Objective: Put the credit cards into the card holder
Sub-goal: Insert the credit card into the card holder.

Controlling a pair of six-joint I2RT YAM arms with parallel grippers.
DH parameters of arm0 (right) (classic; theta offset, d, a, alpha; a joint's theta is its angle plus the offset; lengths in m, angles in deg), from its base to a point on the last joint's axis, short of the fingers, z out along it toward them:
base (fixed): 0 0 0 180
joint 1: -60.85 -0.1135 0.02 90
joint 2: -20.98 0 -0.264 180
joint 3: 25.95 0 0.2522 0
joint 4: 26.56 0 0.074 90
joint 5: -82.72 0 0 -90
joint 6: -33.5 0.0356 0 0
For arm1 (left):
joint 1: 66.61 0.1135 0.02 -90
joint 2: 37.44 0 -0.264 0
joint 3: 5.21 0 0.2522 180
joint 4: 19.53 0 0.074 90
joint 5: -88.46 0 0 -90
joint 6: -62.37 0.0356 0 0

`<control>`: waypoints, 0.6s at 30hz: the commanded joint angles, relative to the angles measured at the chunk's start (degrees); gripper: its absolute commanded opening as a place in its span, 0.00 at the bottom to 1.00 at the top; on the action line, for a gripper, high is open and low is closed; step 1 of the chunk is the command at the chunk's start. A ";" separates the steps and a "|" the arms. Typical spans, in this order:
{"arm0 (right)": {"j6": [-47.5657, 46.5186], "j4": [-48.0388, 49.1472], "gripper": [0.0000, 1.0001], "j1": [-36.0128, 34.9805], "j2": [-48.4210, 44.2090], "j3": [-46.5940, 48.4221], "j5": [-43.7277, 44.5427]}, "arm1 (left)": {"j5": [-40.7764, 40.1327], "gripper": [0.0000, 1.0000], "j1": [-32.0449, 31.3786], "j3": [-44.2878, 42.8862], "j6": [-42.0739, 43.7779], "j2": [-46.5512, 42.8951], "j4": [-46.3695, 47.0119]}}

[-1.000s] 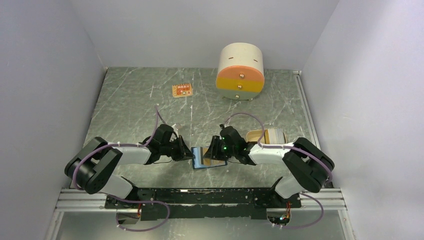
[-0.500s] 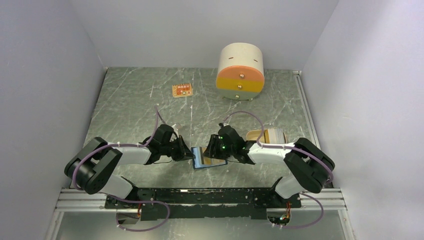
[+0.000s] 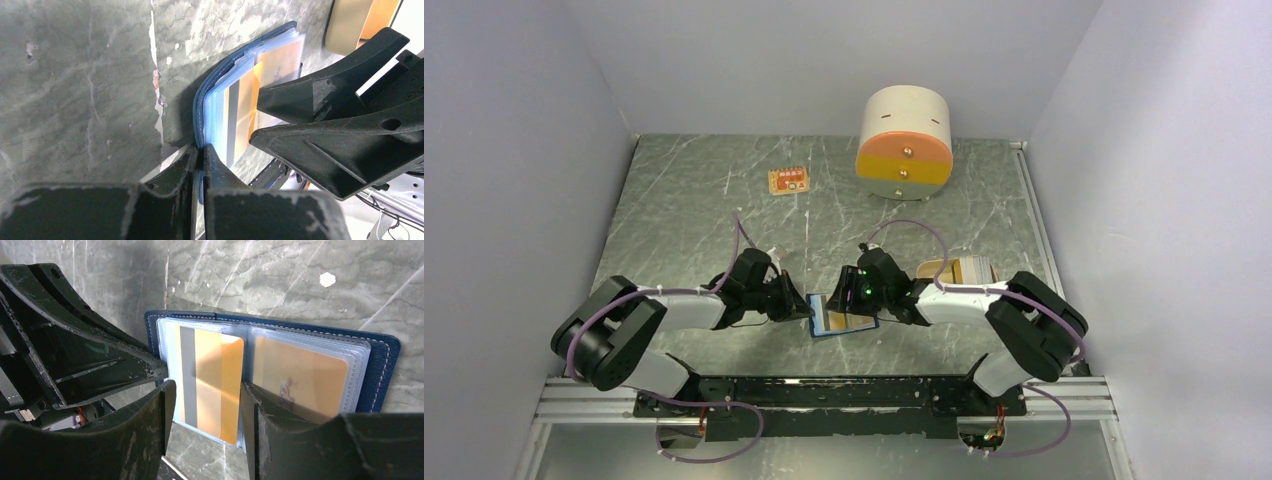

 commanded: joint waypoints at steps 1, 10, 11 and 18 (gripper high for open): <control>-1.10 3.55 0.53 -0.18 1.01 -0.59 -1.42 | 0.30 0.09 -0.29 -0.96 0.78 -0.53 0.46; -3.02 4.33 0.43 -0.94 3.68 1.30 -4.21 | 0.28 0.09 -0.40 -0.98 0.46 -0.82 0.33; -3.08 4.23 0.42 -0.96 3.57 1.30 -4.20 | 0.25 0.09 -0.40 -0.98 0.42 -0.92 0.32; -3.39 -5.38 0.47 -1.28 1.80 3.43 0.10 | -0.18 0.09 -0.37 -1.01 0.31 -1.41 -0.12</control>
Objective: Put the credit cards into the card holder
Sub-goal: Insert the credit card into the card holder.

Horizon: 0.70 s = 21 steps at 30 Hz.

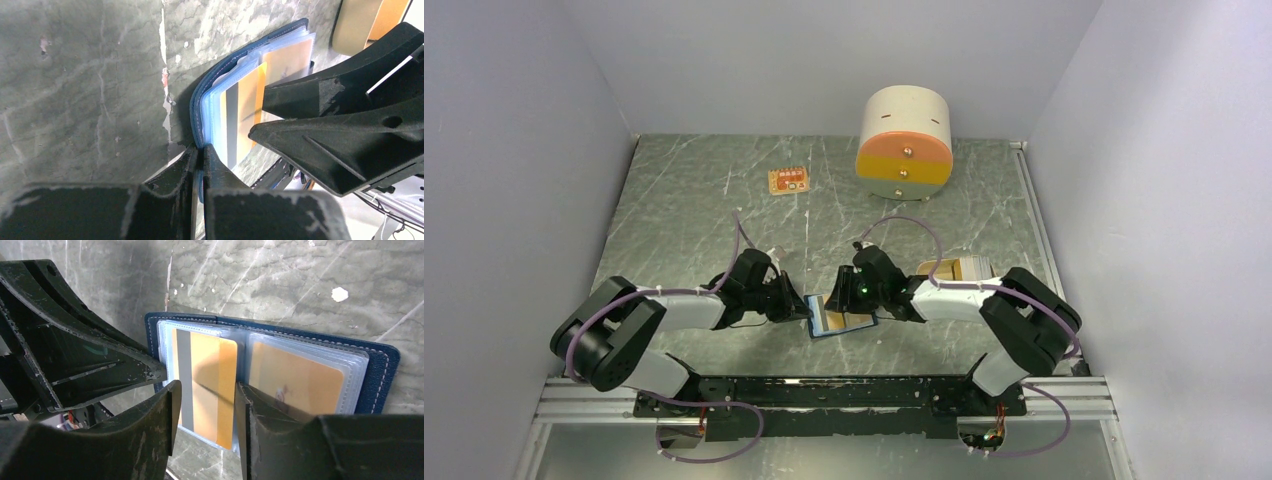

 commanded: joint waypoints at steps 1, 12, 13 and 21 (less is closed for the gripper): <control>-0.72 -6.48 0.49 -1.16 -1.18 1.88 1.76 | 0.43 0.09 -0.42 -0.96 0.22 -1.23 1.15; -0.25 -8.41 0.47 -1.66 -1.84 2.86 2.06 | 0.45 0.09 -0.60 -0.76 -0.08 -1.30 1.53; -0.32 -8.64 0.45 -1.82 -1.82 3.09 2.22 | 0.33 0.09 -0.61 -0.74 -0.04 -1.37 1.38; -0.88 -8.75 0.37 -3.62 -1.08 5.21 2.23 | 0.60 0.09 -0.78 -1.07 -0.17 -0.74 1.70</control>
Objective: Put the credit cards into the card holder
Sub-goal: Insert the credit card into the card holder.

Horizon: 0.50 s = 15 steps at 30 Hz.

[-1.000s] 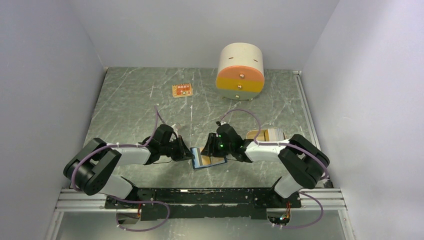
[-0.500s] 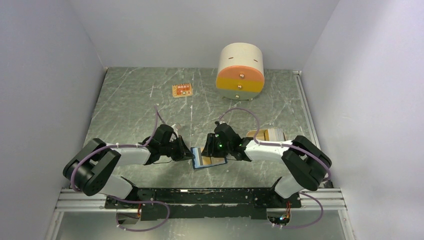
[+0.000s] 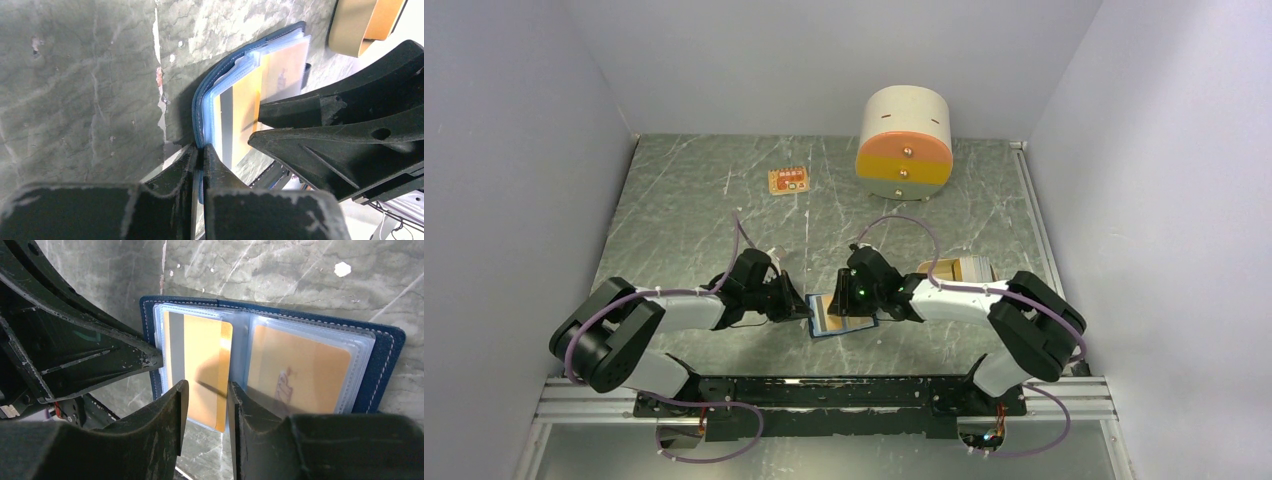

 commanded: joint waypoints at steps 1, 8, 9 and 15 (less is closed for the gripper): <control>-0.25 0.77 0.37 -1.54 1.36 2.03 -0.53 | 0.58 0.09 -0.60 -1.23 -0.10 -0.21 1.33; -0.50 -0.28 0.37 -1.74 1.91 2.20 -0.10 | 0.00 0.09 -0.68 -1.45 0.22 -1.41 -0.14; -0.63 -0.92 0.39 -1.80 1.60 2.29 0.48 | -0.06 0.09 -0.70 -1.71 0.50 -1.67 -0.73; -1.74 -4.47 0.50 -1.50 -3.08 2.39 2.56 | -0.71 0.09 -0.60 -2.99 2.35 -5.56 -5.57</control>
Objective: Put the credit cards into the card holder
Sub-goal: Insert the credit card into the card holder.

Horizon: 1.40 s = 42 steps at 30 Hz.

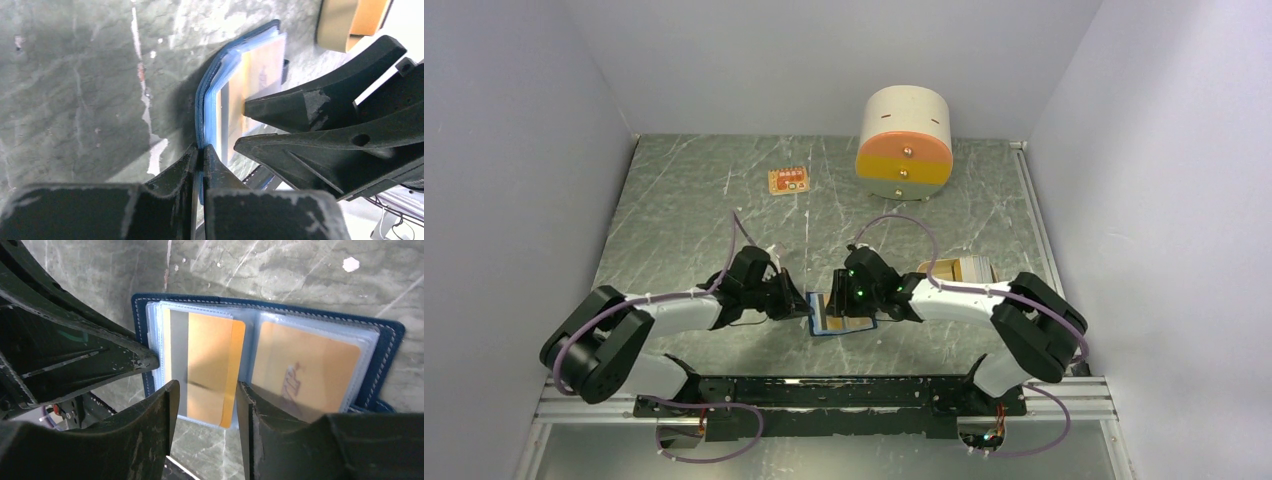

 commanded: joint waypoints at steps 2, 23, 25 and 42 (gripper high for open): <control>-1.21 -3.09 0.49 -0.22 -5.25 0.74 1.47 | -0.30 0.09 -0.54 -2.19 1.70 -4.64 -2.61; 0.87 11.84 0.50 0.23 -6.39 -5.17 -4.95 | 1.44 0.09 -0.57 -8.10 3.09 -7.93 -10.98; 0.70 12.00 0.52 0.19 -5.92 -5.13 -5.26 | 1.72 0.09 -0.58 -8.23 2.98 -7.73 -10.81; -0.72 7.55 0.54 0.69 -9.77 -5.12 -3.20 | 0.32 0.09 -0.61 -10.23 4.11 -7.34 -16.53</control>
